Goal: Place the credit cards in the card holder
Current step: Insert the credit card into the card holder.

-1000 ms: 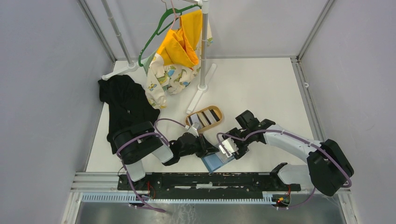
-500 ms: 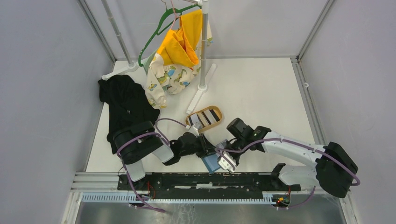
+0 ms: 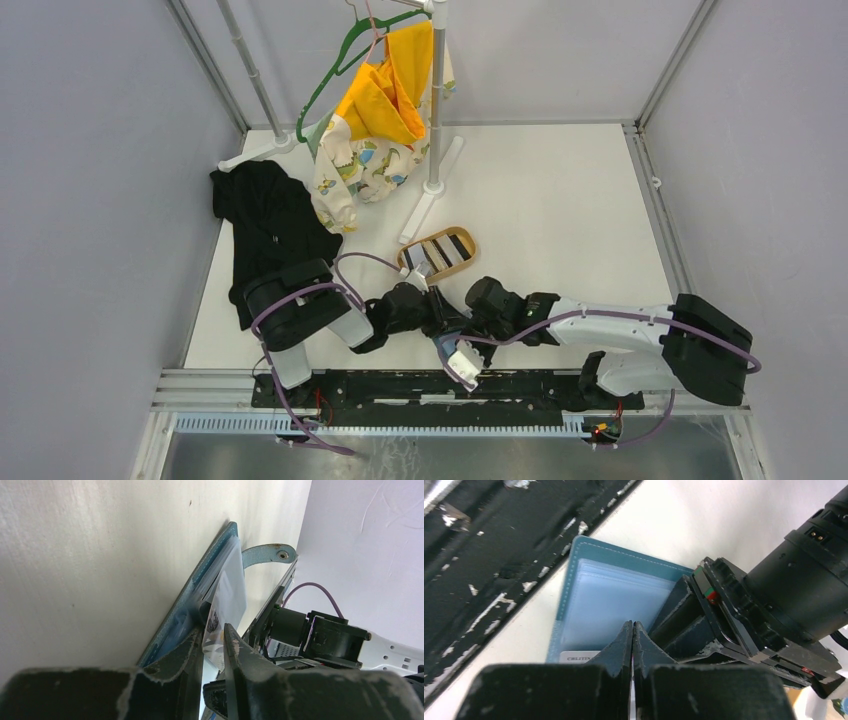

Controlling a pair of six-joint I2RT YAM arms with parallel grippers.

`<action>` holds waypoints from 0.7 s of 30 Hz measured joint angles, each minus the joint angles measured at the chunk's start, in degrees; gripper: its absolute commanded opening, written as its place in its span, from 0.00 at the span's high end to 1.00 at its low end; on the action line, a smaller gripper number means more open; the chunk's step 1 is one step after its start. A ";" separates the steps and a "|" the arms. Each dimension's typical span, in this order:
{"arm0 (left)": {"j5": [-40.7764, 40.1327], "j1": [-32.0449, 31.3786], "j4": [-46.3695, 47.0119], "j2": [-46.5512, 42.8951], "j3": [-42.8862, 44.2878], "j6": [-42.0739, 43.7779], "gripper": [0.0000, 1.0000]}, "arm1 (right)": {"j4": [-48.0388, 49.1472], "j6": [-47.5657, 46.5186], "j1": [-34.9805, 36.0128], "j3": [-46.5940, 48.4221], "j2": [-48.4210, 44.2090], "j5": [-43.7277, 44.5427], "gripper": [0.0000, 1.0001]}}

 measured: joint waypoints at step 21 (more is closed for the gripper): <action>0.96 0.15 -0.48 0.20 0.61 0.02 0.67 | -3.41 -3.85 0.26 1.14 2.16 9.20 0.99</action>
